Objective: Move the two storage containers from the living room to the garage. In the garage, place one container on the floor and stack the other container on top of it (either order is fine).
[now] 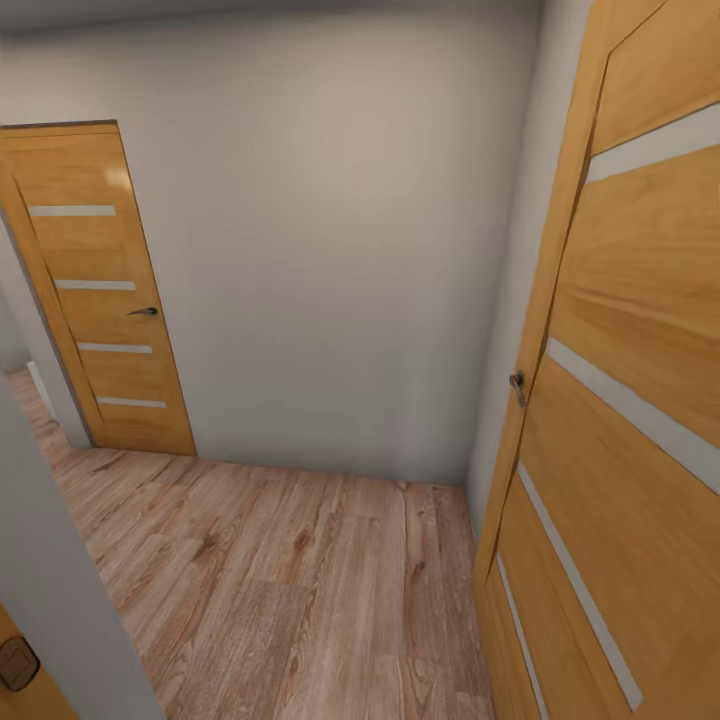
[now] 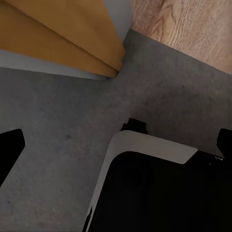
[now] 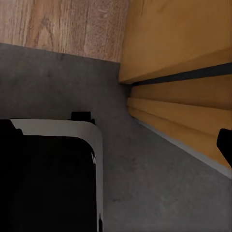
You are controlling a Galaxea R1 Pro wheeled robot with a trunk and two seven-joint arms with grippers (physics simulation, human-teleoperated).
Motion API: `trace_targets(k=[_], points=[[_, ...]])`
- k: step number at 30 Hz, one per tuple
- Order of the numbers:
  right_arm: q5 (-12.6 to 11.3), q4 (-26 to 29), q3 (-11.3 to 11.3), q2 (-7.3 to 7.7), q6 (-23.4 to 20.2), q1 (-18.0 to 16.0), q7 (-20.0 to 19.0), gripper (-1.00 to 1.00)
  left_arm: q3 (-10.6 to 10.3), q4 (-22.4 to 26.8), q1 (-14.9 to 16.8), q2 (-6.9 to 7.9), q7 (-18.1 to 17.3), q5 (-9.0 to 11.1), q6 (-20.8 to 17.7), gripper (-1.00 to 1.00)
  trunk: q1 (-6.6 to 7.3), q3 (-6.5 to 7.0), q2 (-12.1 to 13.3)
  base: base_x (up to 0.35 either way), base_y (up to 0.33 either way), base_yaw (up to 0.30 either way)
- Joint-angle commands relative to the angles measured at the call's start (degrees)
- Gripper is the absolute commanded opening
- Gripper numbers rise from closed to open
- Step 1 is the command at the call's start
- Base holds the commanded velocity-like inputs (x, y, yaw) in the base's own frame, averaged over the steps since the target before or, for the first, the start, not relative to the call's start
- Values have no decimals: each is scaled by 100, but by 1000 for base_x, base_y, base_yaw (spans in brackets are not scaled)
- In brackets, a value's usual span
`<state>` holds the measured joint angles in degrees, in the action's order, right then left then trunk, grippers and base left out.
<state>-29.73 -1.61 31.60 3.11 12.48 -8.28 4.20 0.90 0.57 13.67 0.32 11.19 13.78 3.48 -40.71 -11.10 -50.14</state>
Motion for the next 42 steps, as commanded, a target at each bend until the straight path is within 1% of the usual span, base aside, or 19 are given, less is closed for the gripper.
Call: trace_targets(k=[1,7,42], points=[[-42,-15,49,-3,26,-7,2,100,6,-4,4,-2,6,28,21,100,-1,-8,-6,0,-4,0],[-42,-15,49,-3,26,-7,2,100,8,4,5,-4,6,28,21,100,-1,-8,-6,4,-1,0],[-42,-15,49,9,26,-7,2,100,5,-4,5,12,-3,37,12,100,-1,-8,-6,317,0,0]])
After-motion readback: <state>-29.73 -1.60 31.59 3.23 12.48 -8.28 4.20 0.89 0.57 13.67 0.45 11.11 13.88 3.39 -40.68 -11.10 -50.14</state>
